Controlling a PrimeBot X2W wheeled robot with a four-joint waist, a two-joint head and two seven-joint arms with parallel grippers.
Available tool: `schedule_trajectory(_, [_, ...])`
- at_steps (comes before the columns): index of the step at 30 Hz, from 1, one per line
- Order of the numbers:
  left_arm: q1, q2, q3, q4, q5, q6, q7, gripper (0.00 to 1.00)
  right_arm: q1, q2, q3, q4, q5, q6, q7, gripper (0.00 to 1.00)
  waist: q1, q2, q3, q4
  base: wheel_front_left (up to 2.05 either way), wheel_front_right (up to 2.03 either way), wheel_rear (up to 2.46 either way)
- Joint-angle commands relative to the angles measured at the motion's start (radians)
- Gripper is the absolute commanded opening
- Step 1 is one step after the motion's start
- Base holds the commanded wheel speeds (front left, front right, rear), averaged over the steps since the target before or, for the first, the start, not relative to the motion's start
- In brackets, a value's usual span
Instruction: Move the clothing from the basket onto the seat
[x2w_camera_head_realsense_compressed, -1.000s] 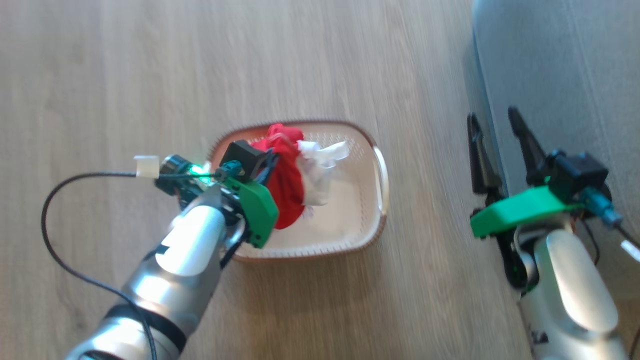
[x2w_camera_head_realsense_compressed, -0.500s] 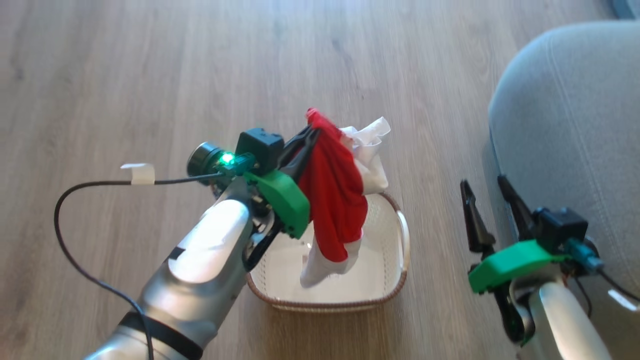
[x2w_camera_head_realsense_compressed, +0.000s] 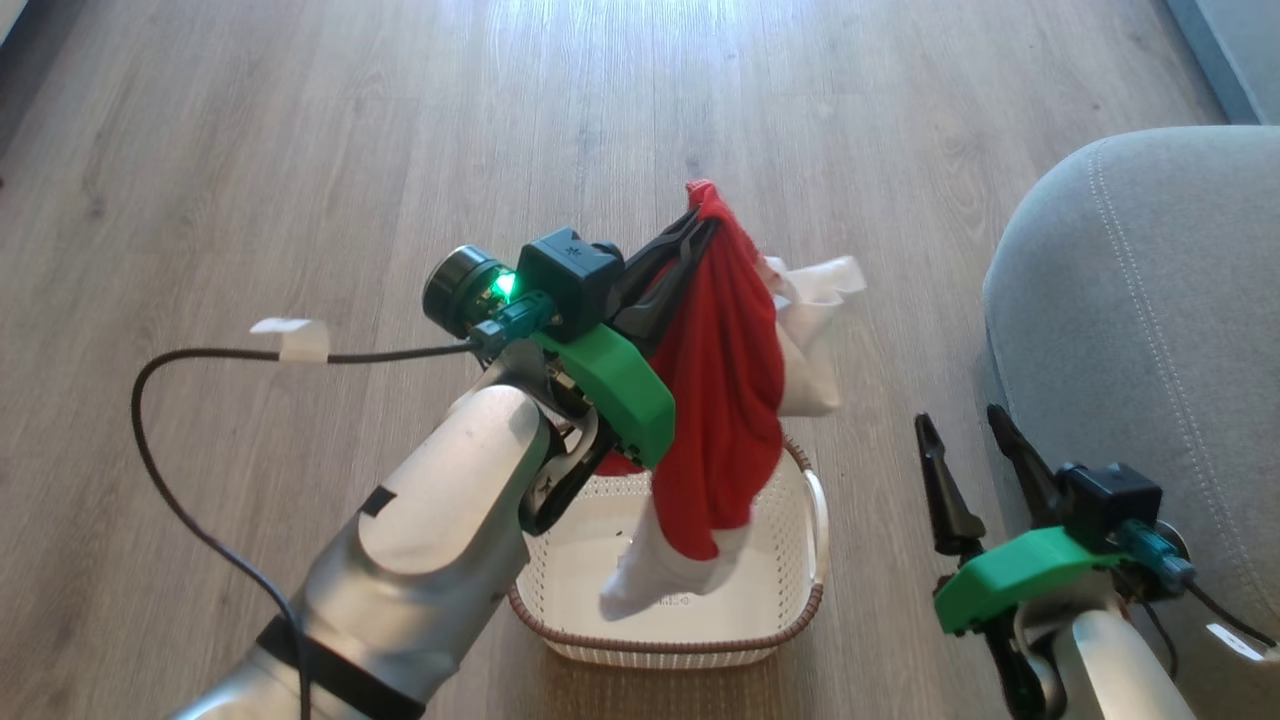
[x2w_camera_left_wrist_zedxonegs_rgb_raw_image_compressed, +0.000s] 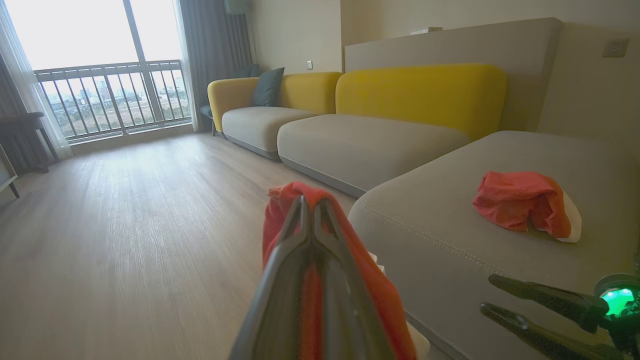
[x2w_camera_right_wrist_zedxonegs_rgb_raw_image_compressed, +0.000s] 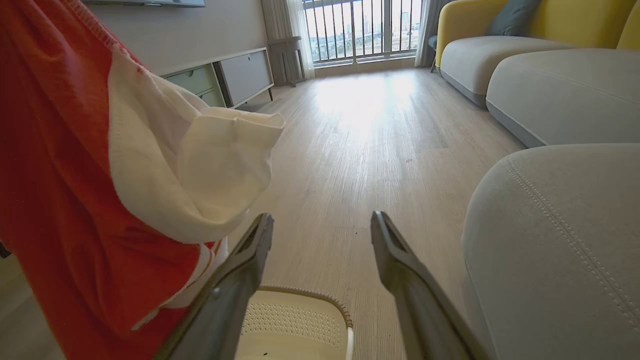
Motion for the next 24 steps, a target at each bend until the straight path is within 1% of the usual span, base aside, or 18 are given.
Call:
schedule_trajectory(1, [-0.043, 0.014, 0.03, -0.045, -0.005, 0.012, 0.002, 0.0, -0.018, -0.002, 0.035, -0.054, 0.003, 0.0, -0.007, 1.0, 0.0001, -0.0001, 0.001, -0.001, 0.0, 0.0, 0.0])
schedule_trajectory(4, [-0.037, 0.016, 0.023, -0.059, -0.005, 0.015, 0.008, 0.0, -0.026, -0.001, 0.083, -0.122, 0.012, 0.0, -0.007, 1.0, 0.0001, -0.0001, 0.003, -0.005, 0.0, 0.0, 0.0])
schedule_trajectory(7, [-0.03, 0.02, 0.019, -0.062, -0.007, 0.018, 0.011, 0.0, -0.04, -0.013, 0.158, -0.184, 0.003, 0.0, -0.007, 1.0, 0.0001, -0.0001, 0.005, -0.01, 0.0, 0.0, 0.0])
schedule_trajectory(10, [-0.026, 0.02, 0.014, -0.063, -0.008, 0.02, 0.011, 0.0, -0.072, -0.022, 0.238, -0.201, -0.012, 0.0, -0.007, 1.0, 0.0001, -0.0001, 0.005, -0.013, 0.0, 0.0, 0.0])
schedule_trajectory(12, [-0.025, 0.02, 0.009, -0.065, -0.01, 0.02, 0.013, 0.0, -0.106, -0.021, 0.286, -0.191, -0.026, 0.0, -0.007, 1.0, 0.0001, -0.0001, 0.004, -0.013, 0.0, 0.0, 0.0])
schedule_trajectory(14, [-0.026, 0.019, 0.002, -0.068, -0.013, 0.019, 0.013, 0.0, -0.142, -0.018, 0.316, -0.151, -0.043, 0.0, -0.007, 1.0, 0.0001, -0.0001, 0.003, -0.009, 0.0, 0.0, 0.0])
schedule_trajectory(15, [-0.026, 0.019, 0.002, -0.068, -0.013, 0.019, 0.013, 0.0, -0.142, -0.018, 0.316, -0.151, -0.043, 0.0, -0.007, 1.0, 0.0001, -0.0001, 0.003, -0.009, 0.0, 0.0, 0.0])
schedule_trajectory(19, [-0.032, 0.016, -0.018, -0.073, -0.022, 0.015, 0.012, 0.0, -0.221, -0.003, 0.35, -0.033, -0.067, 0.0, -0.005, 1.0, 0.0001, -0.0001, 0.001, 0.011, 0.0, 0.0, 0.0])
schedule_trajectory(24, [-0.038, 0.014, -0.051, -0.076, -0.035, 0.01, 0.01, 0.0, -0.315, 0.014, 0.363, 0.133, -0.081, 0.0, 0.004, 1.0, 0.0001, -0.0001, 0.001, 0.045, 0.0, 0.0, 0.0])
